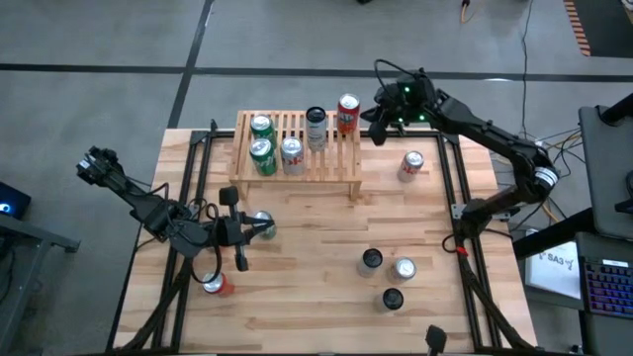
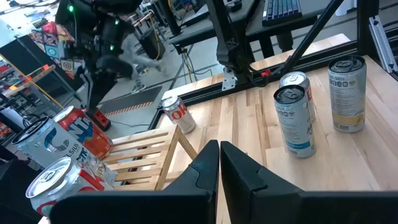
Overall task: Place canned beverage on shelf
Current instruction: Put the green soda can on the shelf
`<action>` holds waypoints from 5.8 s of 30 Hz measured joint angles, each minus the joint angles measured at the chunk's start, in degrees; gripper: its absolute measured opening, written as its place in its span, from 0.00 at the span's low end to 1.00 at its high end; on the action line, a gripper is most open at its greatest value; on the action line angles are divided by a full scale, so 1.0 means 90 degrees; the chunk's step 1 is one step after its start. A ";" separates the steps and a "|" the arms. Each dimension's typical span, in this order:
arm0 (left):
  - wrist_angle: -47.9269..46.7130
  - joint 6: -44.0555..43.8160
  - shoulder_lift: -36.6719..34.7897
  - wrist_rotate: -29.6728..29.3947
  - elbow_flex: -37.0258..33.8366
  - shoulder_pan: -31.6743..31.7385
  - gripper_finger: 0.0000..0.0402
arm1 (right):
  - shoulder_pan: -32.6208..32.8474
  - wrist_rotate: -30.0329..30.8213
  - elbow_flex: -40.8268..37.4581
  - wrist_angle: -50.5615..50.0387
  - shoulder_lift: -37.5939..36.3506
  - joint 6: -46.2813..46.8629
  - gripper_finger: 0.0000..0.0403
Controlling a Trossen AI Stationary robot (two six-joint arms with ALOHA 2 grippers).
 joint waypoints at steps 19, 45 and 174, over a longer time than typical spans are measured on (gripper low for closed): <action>-0.0001 -0.0789 0.0005 0.0002 0.0000 -0.0001 0.00 | 0.2895 0.0616 0.0005 -0.0398 -0.0801 0.0522 0.02; -0.0002 -0.1739 0.0007 0.0064 0.0000 0.0000 0.00 | 0.5757 0.1892 -0.0007 -0.0484 -0.0797 0.1579 0.02; -0.2684 -0.5822 0.1678 0.0549 -0.1463 0.1047 0.74 | 0.5946 0.2013 -0.0503 -0.0438 -0.0792 0.1403 0.02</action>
